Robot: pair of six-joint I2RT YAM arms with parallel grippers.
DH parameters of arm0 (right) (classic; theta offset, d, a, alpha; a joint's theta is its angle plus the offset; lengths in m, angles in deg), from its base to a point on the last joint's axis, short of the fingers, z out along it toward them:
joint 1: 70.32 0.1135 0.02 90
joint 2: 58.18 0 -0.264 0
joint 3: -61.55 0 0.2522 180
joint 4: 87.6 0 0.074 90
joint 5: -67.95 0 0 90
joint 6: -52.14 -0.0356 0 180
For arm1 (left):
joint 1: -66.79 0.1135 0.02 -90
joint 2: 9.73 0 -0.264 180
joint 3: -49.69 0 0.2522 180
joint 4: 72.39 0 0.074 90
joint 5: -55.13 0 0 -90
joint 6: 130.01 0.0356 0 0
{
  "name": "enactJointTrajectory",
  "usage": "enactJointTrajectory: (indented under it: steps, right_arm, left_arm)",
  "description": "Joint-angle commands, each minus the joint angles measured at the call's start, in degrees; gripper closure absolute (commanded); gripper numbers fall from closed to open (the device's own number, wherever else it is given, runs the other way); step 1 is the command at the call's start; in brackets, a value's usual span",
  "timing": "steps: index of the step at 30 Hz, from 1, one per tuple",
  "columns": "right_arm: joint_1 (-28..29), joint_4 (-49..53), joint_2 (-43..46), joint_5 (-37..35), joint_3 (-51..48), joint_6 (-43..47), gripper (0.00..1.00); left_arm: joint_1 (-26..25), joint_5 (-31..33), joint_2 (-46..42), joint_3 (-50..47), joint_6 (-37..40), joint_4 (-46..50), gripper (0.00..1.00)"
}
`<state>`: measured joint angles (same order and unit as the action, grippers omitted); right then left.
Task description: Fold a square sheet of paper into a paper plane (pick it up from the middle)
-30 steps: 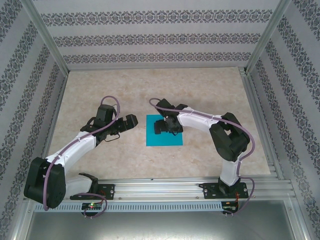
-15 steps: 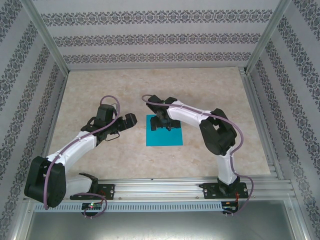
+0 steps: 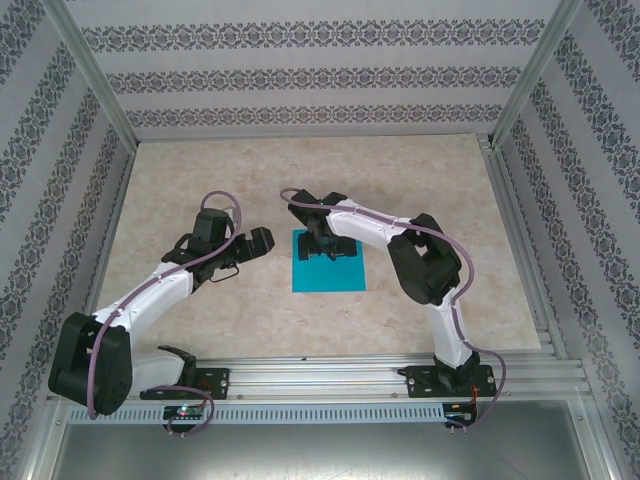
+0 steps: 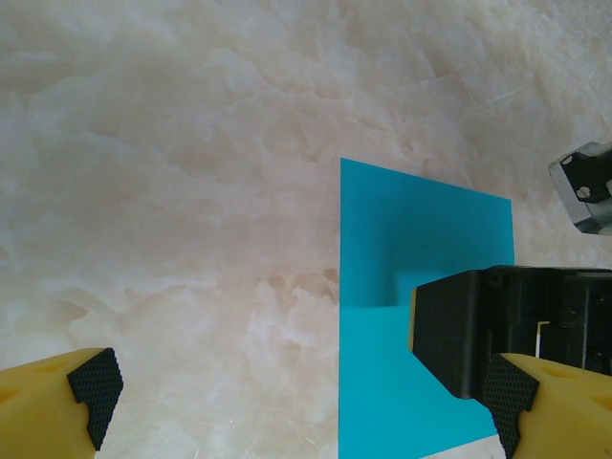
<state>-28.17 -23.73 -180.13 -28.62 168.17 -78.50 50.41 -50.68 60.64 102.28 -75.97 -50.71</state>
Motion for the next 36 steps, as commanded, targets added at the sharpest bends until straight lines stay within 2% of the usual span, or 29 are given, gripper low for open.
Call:
enactJointTrajectory:
  steps: [1, 16, 36]
  right_arm:
    - [0.2, 0.4, -1.4, 0.5, -0.7, -1.2, 0.02]
    - [-0.2, -4.7, -4.3, 5.3, -7.4, -1.3, 0.03]
    - [-0.6, -4.5, -2.4, 3.7, -7.9, -0.4, 0.08]
  left_arm:
    - [0.5, 0.6, -0.6, 0.7, 1.7, 0.3, 0.00]
    - [0.5, 0.3, -0.6, 0.9, 1.7, 0.9, 0.00]
    - [0.5, -0.7, -0.5, 1.1, 0.5, 0.8, 0.00]
